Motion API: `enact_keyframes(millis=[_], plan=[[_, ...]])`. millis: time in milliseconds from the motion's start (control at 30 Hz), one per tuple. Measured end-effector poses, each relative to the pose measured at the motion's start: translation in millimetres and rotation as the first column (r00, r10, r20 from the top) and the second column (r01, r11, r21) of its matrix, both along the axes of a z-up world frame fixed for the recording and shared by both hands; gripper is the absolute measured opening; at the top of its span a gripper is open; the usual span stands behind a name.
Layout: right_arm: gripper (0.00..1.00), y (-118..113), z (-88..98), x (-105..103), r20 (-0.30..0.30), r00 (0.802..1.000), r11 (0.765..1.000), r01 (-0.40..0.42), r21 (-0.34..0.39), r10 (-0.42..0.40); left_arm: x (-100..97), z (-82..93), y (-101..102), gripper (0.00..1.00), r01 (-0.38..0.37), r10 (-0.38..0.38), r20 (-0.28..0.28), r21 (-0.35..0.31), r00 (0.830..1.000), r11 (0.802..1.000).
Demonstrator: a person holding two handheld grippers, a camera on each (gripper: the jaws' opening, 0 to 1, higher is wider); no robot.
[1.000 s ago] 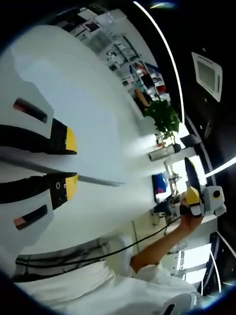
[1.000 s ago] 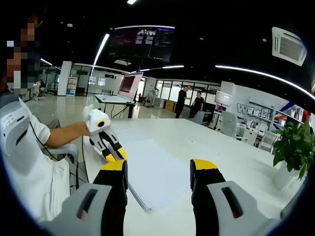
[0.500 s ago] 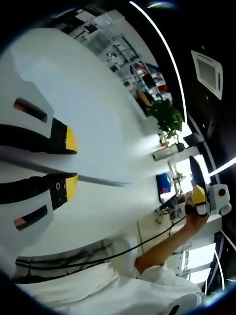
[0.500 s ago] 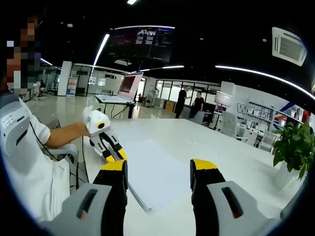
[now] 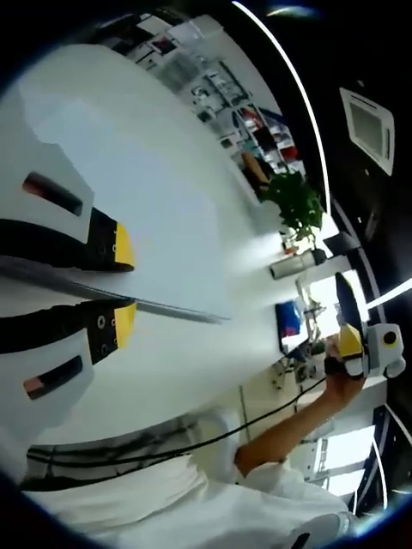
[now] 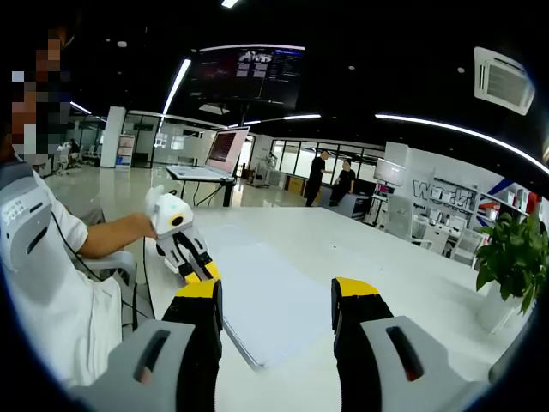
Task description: Grasp the top corner of one sheet in the document stack and pull a single sheet out from the document stack, separating that one sheet from the rest and lifting it clear until the single sheet is fully removed from the stack
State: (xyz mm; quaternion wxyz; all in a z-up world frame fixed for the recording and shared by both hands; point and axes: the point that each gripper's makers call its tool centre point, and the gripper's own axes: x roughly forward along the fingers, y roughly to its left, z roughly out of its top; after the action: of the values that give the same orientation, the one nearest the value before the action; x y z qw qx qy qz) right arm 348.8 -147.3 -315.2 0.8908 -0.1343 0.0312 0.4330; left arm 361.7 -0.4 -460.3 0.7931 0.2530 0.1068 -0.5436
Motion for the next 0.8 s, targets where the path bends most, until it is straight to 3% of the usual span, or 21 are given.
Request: enact_keyframes(millis=[67, 167, 233, 800], plan=[[0.51, 0.0, 0.1, 0.0, 0.0, 1.0, 1.0, 0.0, 0.0, 0.0, -0.8, -0.2, -0.2, 0.13, -0.001, 0.0, -0.036, -0.025, 0.999, 1.0], [0.51, 0.0, -0.2, 0.1, 0.0, 1.0, 1.0, -0.001, -0.001, 0.001, 0.8, 0.1, 1.1, 0.11, -0.032, 0.019, -0.136, -0.095, 0.991, 0.995], [0.51, 0.2, -0.1, -0.2, 0.0, 1.0, 1.0, 0.0, -0.001, 0.0, -2.2, 0.3, -0.1, 0.06, -0.017, -0.006, -0.176, -0.126, 0.984, 0.992], [0.51, 0.8, -1.2, -0.5, 0.001, 1.0, 1.0, 0.001, -0.006, -0.001, -7.6, 10.7, -0.5, 0.03, -0.015, 0.002, -0.125, -0.102, 0.992, 0.995]])
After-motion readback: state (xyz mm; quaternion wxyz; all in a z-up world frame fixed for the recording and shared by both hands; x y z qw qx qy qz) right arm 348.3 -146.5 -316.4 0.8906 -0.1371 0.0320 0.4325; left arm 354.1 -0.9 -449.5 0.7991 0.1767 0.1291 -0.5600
